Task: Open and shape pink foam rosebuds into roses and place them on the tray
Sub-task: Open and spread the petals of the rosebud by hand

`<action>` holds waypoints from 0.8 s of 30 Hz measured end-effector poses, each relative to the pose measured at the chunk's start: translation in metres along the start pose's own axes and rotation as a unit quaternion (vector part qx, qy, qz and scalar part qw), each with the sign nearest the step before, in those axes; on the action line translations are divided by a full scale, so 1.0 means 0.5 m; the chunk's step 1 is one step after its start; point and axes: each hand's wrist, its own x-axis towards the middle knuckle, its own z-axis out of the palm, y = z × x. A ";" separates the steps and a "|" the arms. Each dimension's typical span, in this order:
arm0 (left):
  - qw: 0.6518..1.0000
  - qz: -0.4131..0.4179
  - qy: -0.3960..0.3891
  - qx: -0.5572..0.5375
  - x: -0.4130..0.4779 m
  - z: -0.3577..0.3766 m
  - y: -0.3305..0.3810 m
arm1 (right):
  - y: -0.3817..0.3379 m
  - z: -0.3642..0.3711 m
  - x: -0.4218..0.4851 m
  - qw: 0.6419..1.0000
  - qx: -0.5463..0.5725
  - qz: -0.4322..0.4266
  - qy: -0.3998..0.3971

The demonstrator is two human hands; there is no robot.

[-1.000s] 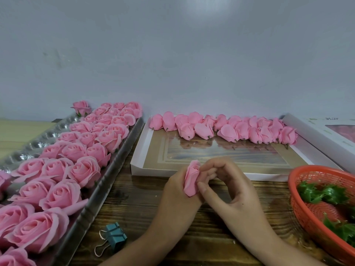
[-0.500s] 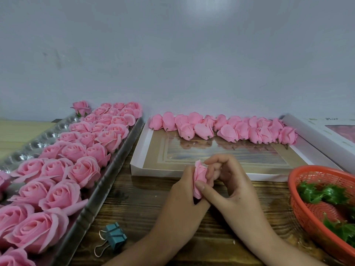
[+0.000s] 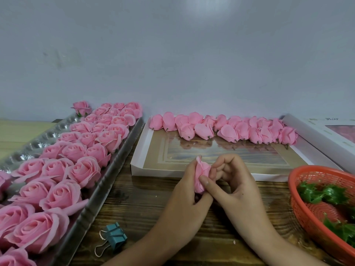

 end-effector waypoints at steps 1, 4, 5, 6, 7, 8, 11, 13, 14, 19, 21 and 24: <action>1.000 -0.006 0.000 0.001 0.001 0.000 -0.002 | -0.001 0.000 0.000 1.000 0.003 0.000 0.003; 1.000 -0.020 0.009 0.013 0.003 0.001 -0.008 | -0.003 -0.001 0.000 1.000 0.012 -0.002 0.007; 0.999 -0.022 0.014 0.021 0.004 0.000 -0.009 | -0.005 -0.001 0.000 1.000 0.008 -0.004 0.004; 0.999 -0.023 0.017 0.031 0.004 0.000 -0.011 | -0.007 -0.001 -0.001 1.000 0.000 -0.006 -0.001; 0.999 -0.025 0.019 0.041 0.003 0.000 -0.013 | -0.009 -0.001 -0.001 1.000 -0.009 -0.008 -0.007; 0.998 -0.026 0.019 0.054 0.002 0.000 -0.015 | -0.012 0.000 -0.002 1.000 -0.019 -0.010 -0.015; 0.995 -0.010 0.013 0.096 -0.002 0.002 -0.021 | -0.016 0.003 -0.003 0.999 -0.042 -0.013 -0.025; 0.994 -0.004 0.011 0.107 -0.004 0.004 -0.023 | -0.016 0.002 -0.002 0.998 -0.049 -0.014 -0.019; 0.994 -0.004 0.012 0.107 -0.004 0.004 -0.025 | -0.015 0.002 -0.001 0.998 -0.052 -0.016 -0.017; 0.995 0.000 0.024 0.094 -0.001 0.002 -0.024 | -0.008 0.000 0.001 0.998 -0.056 -0.015 -0.019; 0.996 0.005 0.019 0.089 -0.002 0.004 -0.019 | -0.009 -0.001 0.000 0.998 -0.053 -0.014 -0.011; 0.993 0.023 0.015 0.112 -0.008 0.005 -0.017 | -0.013 0.000 -0.002 0.999 -0.046 -0.013 -0.007</action>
